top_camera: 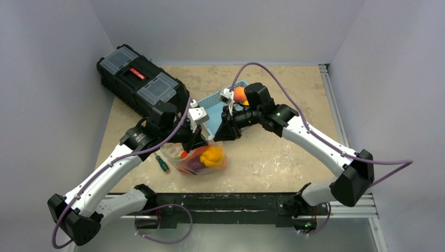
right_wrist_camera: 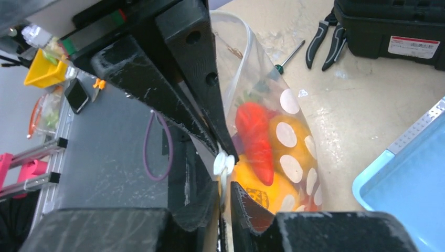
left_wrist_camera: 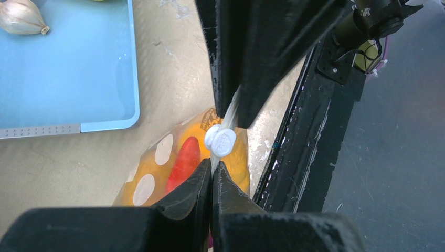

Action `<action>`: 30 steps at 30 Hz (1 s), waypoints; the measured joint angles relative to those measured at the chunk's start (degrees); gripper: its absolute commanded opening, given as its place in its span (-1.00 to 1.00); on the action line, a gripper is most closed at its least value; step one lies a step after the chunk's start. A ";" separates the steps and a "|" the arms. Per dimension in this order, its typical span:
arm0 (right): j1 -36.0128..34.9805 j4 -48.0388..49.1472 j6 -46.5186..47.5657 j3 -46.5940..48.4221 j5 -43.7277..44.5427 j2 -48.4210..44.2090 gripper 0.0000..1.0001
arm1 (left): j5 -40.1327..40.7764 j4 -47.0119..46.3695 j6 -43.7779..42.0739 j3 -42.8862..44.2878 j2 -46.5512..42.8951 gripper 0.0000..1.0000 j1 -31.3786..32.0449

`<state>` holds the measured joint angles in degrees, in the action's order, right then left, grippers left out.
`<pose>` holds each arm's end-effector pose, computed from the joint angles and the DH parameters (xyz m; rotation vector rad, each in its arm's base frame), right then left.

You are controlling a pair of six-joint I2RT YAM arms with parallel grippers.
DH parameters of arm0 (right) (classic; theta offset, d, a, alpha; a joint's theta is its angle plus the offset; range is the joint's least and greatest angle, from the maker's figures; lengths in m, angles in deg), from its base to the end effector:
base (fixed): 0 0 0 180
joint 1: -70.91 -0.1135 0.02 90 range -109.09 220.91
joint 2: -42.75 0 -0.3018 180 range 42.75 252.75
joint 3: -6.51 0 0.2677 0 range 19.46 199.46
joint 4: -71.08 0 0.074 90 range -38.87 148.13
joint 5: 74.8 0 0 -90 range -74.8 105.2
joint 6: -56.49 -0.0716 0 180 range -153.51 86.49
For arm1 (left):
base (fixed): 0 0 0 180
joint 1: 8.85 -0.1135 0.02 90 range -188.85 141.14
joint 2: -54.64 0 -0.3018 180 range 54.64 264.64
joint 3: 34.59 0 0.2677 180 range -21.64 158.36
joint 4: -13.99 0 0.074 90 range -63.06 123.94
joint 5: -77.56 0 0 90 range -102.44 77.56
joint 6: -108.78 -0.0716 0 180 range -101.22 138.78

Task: Place the food in the zip-top bag and seal the zipper
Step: Zip the zipper food storage bag at the center of the board.

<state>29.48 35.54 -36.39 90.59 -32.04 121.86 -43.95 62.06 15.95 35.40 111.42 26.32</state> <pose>0.2166 0.2612 0.3707 -1.2013 1.8295 1.3171 0.1633 -0.1608 0.3500 1.0220 1.9733 -0.9154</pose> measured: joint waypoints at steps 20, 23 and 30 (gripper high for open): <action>-1.73 -1.11 5.29 -1.16 6.80 -2.40 -1.00 | -4.26 -0.24 5.31 1.92 -0.33 0.31 -1.81; -1.75 -0.04 5.46 -1.31 7.23 -2.64 -1.00 | -7.26 -1.84 8.72 3.04 -0.09 0.24 -4.55; -1.75 0.39 5.49 -1.31 6.67 -2.54 -1.00 | -10.67 -5.03 12.94 5.03 4.02 -0.08 -5.66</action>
<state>27.73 35.94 -30.90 89.28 -25.37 119.33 -54.62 57.03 28.89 40.43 115.44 20.66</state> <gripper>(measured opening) 0.007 0.526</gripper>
